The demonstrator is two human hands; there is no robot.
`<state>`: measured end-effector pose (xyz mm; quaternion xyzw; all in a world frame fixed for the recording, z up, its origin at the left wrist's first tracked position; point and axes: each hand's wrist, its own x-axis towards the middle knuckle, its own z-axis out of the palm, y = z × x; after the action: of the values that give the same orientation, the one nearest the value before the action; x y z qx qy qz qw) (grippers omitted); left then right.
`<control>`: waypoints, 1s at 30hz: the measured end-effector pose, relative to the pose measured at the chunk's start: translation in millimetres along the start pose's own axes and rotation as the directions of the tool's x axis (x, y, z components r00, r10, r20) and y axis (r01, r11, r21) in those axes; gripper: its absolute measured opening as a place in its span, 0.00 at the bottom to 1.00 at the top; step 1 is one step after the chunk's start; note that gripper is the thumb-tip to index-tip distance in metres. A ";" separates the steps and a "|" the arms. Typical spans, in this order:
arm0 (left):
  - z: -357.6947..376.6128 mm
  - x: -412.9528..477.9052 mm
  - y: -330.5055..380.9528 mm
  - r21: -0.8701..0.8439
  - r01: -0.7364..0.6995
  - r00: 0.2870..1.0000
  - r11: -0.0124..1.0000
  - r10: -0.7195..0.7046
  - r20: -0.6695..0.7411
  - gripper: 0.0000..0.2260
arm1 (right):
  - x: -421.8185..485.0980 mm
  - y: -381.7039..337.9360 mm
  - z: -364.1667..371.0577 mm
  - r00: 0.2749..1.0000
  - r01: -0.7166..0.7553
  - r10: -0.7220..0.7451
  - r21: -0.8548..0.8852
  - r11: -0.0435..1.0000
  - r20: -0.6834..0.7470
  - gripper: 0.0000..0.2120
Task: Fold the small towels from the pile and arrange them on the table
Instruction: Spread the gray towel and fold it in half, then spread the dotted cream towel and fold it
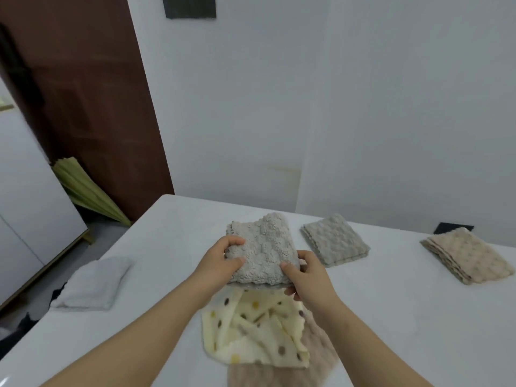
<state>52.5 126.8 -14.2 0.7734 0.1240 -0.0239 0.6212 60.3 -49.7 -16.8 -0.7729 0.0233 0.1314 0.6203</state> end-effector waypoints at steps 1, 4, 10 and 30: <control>-7.4 15.5 -1.1 0.005 0.000 1.000 1.000 0.000 0.004 0.14 | 14.4 -3.4 8.0 1.000 -0.013 0.013 0.010 1.000 -0.007 0.07; -28.2 59.7 -6.9 0.033 0.007 1.000 0.999 -0.008 0.012 0.13 | 55.9 -10.5 30.6 0.998 -0.054 0.054 0.002 0.999 -0.029 0.08; -62.2 141.6 -26.5 0.105 0.011 0.998 0.994 -0.018 0.067 0.16 | 136.5 -16.2 71.6 0.992 -0.121 0.120 -0.005 0.993 -0.050 0.09; -79.7 221.1 -69.6 0.744 0.078 0.994 0.663 0.004 -0.109 0.20 | 225.6 -3.4 118.4 0.982 -0.178 0.161 -0.198 0.964 -0.103 0.21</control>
<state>241.8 253.5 -104.8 0.9574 0.1502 -0.0461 0.2421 258.0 94.1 -89.1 -0.8332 0.1022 0.1524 0.5216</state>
